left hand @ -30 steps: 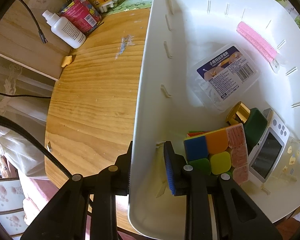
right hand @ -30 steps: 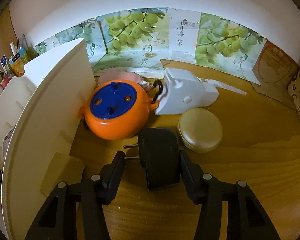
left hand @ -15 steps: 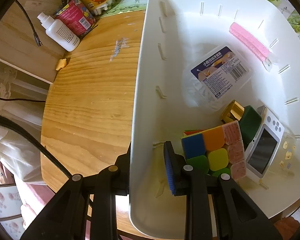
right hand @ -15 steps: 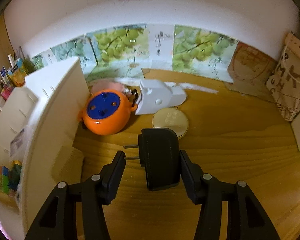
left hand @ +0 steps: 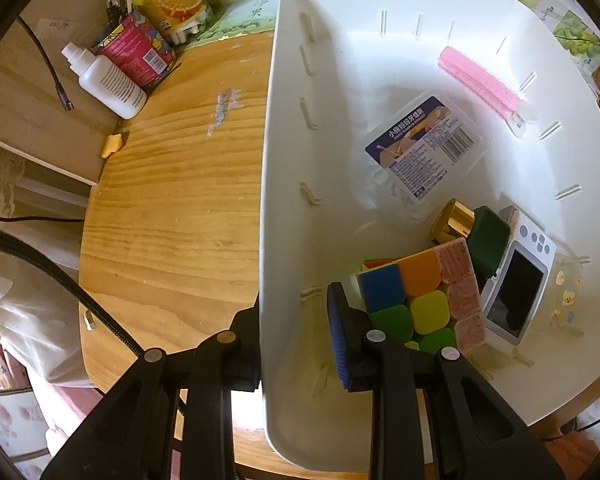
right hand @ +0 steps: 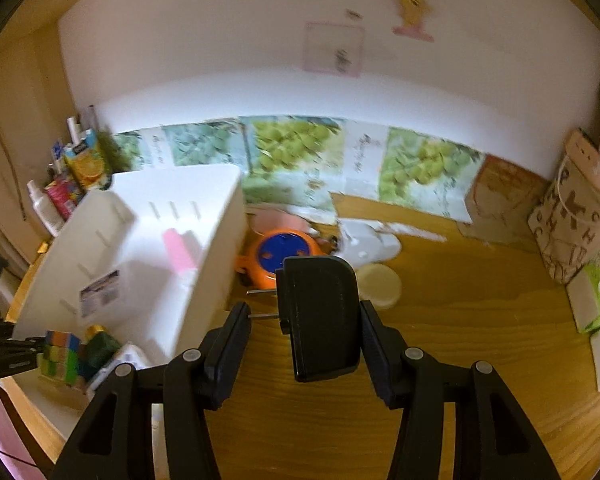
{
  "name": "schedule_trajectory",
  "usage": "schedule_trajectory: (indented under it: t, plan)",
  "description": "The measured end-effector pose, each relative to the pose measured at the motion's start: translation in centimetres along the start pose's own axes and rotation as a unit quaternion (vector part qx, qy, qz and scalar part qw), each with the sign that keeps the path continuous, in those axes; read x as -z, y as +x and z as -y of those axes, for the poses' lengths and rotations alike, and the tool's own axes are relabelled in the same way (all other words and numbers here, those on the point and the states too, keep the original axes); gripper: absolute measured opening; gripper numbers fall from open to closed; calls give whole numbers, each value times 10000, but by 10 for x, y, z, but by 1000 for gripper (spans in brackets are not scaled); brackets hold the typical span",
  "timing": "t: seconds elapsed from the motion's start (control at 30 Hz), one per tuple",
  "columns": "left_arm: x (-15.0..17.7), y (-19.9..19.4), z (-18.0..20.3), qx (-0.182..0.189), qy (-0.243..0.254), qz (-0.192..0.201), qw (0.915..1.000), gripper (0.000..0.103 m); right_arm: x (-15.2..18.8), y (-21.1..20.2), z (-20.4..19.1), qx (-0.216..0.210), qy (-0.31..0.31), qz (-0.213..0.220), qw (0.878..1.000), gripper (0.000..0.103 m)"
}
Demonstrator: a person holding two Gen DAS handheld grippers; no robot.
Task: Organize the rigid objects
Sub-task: 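Carry the black charger into the tray and open the right tool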
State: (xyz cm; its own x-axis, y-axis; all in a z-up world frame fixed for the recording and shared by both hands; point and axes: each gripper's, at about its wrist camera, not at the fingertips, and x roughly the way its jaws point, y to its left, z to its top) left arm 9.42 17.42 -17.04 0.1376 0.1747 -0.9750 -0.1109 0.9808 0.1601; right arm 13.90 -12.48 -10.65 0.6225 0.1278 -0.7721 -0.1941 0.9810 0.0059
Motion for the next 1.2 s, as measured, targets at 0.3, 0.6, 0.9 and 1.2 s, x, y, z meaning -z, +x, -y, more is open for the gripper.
schedule_trajectory:
  t: [0.3, 0.6, 0.9, 1.2]
  plan:
    - [1, -3, 0, 68, 184, 61, 9998, 28, -13, -18, -40, -281, -329, 201, 9989, 54]
    - [1, -2, 0, 100, 301, 39, 9995, 28, -15, -22, -82, -691, -674, 236, 9950, 54]
    - [2, -2, 0, 137, 309, 69, 9994, 27, -15, -23, -113, -984, -952, 185, 9904, 54]
    - [2, -2, -1, 166, 283, 89, 9994, 28, -15, -23, -119, -1103, -1129, 225, 9872, 58]
